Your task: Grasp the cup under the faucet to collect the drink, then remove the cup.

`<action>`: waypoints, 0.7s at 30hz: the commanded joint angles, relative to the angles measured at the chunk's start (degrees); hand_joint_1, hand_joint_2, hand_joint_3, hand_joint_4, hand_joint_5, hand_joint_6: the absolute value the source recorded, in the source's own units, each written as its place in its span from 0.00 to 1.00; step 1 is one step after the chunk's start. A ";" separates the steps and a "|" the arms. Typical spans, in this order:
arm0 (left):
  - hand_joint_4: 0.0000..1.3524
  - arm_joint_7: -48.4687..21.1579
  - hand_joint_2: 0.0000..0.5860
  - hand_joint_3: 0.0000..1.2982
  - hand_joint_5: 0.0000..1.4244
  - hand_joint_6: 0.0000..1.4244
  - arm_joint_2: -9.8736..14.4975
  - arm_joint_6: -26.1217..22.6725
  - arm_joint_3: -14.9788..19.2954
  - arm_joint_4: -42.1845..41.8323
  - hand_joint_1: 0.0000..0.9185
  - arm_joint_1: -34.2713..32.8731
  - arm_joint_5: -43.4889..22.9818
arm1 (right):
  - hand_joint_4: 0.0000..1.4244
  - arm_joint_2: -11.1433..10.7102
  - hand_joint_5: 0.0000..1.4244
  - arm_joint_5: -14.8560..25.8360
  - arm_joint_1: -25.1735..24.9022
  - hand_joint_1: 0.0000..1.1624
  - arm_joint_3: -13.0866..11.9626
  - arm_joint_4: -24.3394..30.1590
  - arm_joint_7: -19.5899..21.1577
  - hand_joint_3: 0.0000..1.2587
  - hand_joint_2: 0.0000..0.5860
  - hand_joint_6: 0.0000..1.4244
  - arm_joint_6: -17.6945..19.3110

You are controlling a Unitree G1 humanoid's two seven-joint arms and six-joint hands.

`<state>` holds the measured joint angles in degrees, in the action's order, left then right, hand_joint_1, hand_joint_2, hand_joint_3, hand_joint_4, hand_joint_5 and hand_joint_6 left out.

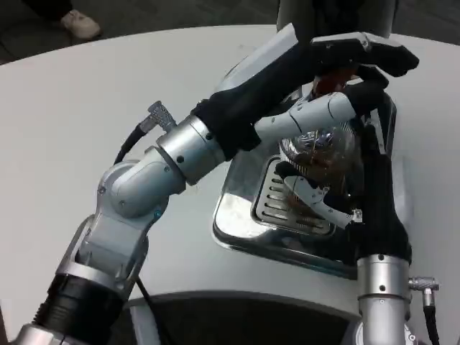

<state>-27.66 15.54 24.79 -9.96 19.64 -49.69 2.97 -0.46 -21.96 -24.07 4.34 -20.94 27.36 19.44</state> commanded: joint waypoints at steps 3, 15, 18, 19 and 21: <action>0.23 -0.95 0.21 0.29 0.25 0.15 0.54 -0.82 -0.88 0.91 0.00 1.43 1.58 | 0.24 0.89 0.24 -0.47 0.38 0.77 -0.11 -0.86 1.92 0.15 0.28 0.21 -0.53; 0.23 -1.08 0.21 0.29 0.25 0.15 0.72 -1.12 -0.87 0.16 0.00 1.84 1.49 | 0.42 0.55 0.45 -0.13 -0.30 0.81 -1.09 -3.12 3.52 0.37 0.28 0.36 -0.35; 0.23 -1.07 0.21 0.29 0.25 0.15 0.71 -1.29 -0.86 -0.04 0.00 1.93 1.47 | 0.46 0.25 0.50 -0.20 -0.45 0.83 -1.43 -3.32 4.10 0.45 0.28 0.41 -0.17; 0.23 -1.07 0.21 0.29 0.25 0.15 0.70 -1.35 -0.87 -0.13 0.00 1.98 1.46 | 0.47 0.18 0.51 -0.18 -0.46 0.83 -1.49 -3.34 4.22 0.46 0.28 0.42 -0.13; 0.23 -1.07 0.21 0.29 0.25 0.15 0.69 -1.45 -0.89 -0.25 0.00 2.04 1.46 | 0.48 0.07 0.52 -0.15 -0.47 0.83 -1.60 -3.29 4.38 0.48 0.28 0.43 -0.11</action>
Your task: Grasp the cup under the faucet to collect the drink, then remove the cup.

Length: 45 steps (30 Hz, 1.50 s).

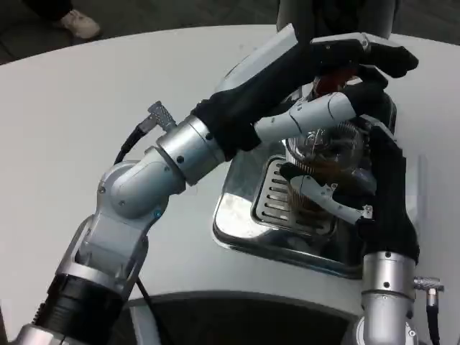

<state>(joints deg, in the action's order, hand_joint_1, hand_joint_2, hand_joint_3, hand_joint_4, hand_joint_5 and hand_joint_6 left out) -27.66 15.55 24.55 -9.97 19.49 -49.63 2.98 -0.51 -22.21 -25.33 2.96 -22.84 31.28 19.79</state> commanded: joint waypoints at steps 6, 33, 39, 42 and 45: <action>0.23 -0.99 0.21 0.29 0.24 0.15 0.42 -1.91 -0.86 -0.83 0.00 2.35 1.22 | 0.52 -0.02 0.58 -0.05 1.38 0.83 -0.26 -0.78 0.60 0.54 0.28 0.50 -0.37; 0.00 -7.17 0.21 0.00 0.07 0.02 -7.83 -19.96 7.42 -3.72 0.00 5.40 -20.48 | 0.54 -0.20 0.61 -1.33 4.75 0.83 0.19 6.44 -0.20 0.57 0.27 0.54 -0.79; 0.00 -8.57 0.18 0.02 0.07 0.02 -7.91 -17.99 7.50 -6.44 0.00 6.93 -21.13 | 0.54 -0.04 0.62 -1.57 5.87 0.83 0.46 9.55 -1.05 0.59 0.26 0.55 -1.12; 0.01 -8.72 0.18 0.03 0.08 0.03 -7.39 -16.93 7.29 -8.53 0.00 7.81 -20.48 | 0.55 0.06 0.63 -1.59 6.36 0.83 0.51 11.08 -1.48 0.59 0.26 0.56 -1.35; 0.01 -7.60 0.18 0.04 0.08 0.03 -6.52 -15.31 7.22 -11.88 0.00 9.44 -18.70 | 0.55 0.17 0.63 -1.57 6.94 0.83 0.47 12.90 -1.90 0.60 0.25 0.56 -1.70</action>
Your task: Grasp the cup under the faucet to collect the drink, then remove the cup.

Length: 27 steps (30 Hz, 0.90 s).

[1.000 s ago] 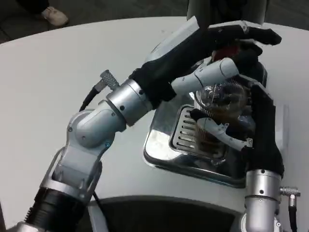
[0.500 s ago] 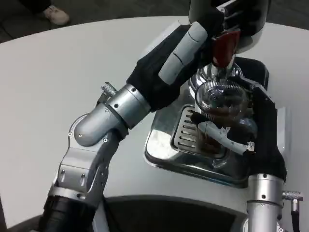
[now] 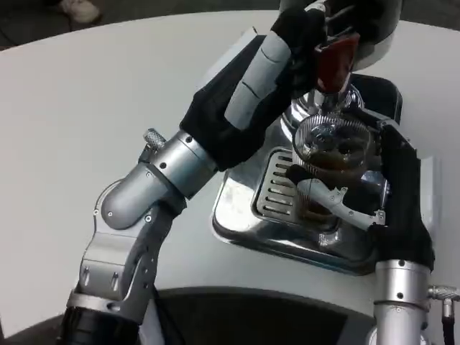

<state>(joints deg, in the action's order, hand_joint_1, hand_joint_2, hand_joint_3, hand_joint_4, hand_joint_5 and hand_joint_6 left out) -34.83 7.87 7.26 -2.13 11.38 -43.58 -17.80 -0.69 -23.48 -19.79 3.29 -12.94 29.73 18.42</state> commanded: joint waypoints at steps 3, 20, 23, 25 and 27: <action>0.02 0.39 0.18 0.04 0.09 0.04 1.55 3.02 -0.50 -5.68 0.00 4.28 3.21 | 0.55 0.30 0.63 -0.33 1.74 0.83 0.13 3.93 -0.80 0.60 0.25 0.56 -0.69; 0.03 4.48 0.17 0.07 0.09 0.04 3.46 6.70 -0.11 -14.17 0.00 6.65 8.57 | 0.56 0.19 0.64 -0.25 3.72 0.82 -0.25 6.24 -1.32 0.60 0.25 0.58 -1.60; 0.03 5.76 0.17 0.07 0.09 0.04 4.42 6.98 -0.19 -15.94 0.00 7.21 10.68 | 0.56 0.19 0.64 -0.23 4.02 0.82 -0.27 6.68 -1.59 0.60 0.25 0.58 -1.63; 0.03 6.49 0.17 0.08 0.09 0.04 5.13 6.91 -0.25 -16.92 0.00 7.55 12.14 | 0.56 0.22 0.64 -0.21 4.19 0.82 -0.26 6.94 -1.76 0.60 0.25 0.58 -1.70; 0.03 6.95 0.17 0.08 0.09 0.03 5.80 6.81 -0.37 -17.49 0.00 7.81 13.26 | 0.56 0.26 0.64 -0.24 4.35 0.82 -0.25 7.13 -1.84 0.60 0.25 0.58 -1.77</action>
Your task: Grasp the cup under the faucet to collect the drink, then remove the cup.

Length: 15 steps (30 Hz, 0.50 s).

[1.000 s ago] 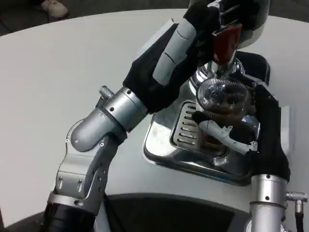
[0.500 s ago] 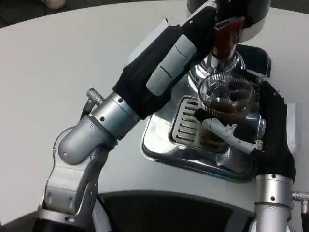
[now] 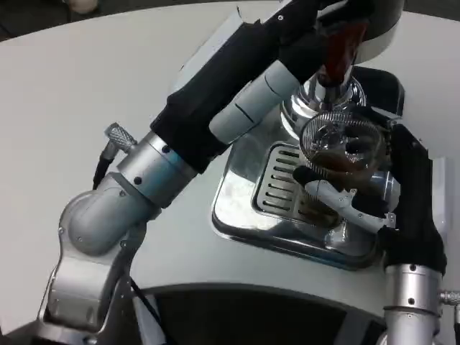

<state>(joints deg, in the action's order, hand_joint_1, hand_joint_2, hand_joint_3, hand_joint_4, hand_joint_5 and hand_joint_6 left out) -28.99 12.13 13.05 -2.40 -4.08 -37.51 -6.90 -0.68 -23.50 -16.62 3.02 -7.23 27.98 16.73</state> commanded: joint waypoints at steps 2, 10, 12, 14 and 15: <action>0.03 1.49 0.17 0.09 0.08 0.03 2.08 0.89 -0.23 -2.43 0.00 1.94 3.23 | 0.56 0.31 0.64 -0.23 1.31 0.82 0.03 1.52 -0.12 0.60 0.25 0.58 -0.12; 0.02 3.37 0.17 0.09 0.07 0.01 4.48 1.56 -0.03 -4.87 0.00 2.91 8.13 | 0.56 0.39 0.64 -0.25 1.58 0.82 0.06 1.88 -0.15 0.60 0.25 0.58 -0.08; 0.02 3.85 0.17 0.09 0.07 0.01 5.11 1.49 0.01 -6.06 0.00 3.38 9.41 | 0.56 0.41 0.65 -0.24 1.63 0.82 0.05 2.01 -0.17 0.60 0.25 0.58 -0.10; 0.02 4.23 0.17 0.09 0.06 0.00 5.69 1.32 -0.03 -7.04 0.00 3.79 10.21 | 0.56 0.41 0.65 -0.23 1.72 0.82 0.03 2.15 -0.19 0.60 0.25 0.58 -0.12; 0.01 4.44 0.17 0.09 0.06 0.00 6.09 1.22 0.00 -7.73 0.00 4.04 10.79 | 0.56 0.40 0.65 -0.22 1.75 0.82 0.02 2.19 -0.20 0.60 0.25 0.58 -0.13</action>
<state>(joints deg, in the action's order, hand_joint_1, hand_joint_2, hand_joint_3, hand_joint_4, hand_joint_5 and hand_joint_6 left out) -25.43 17.02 13.31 -2.56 -9.64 -35.15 2.48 -0.63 -23.50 -15.81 3.01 -6.36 27.79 16.61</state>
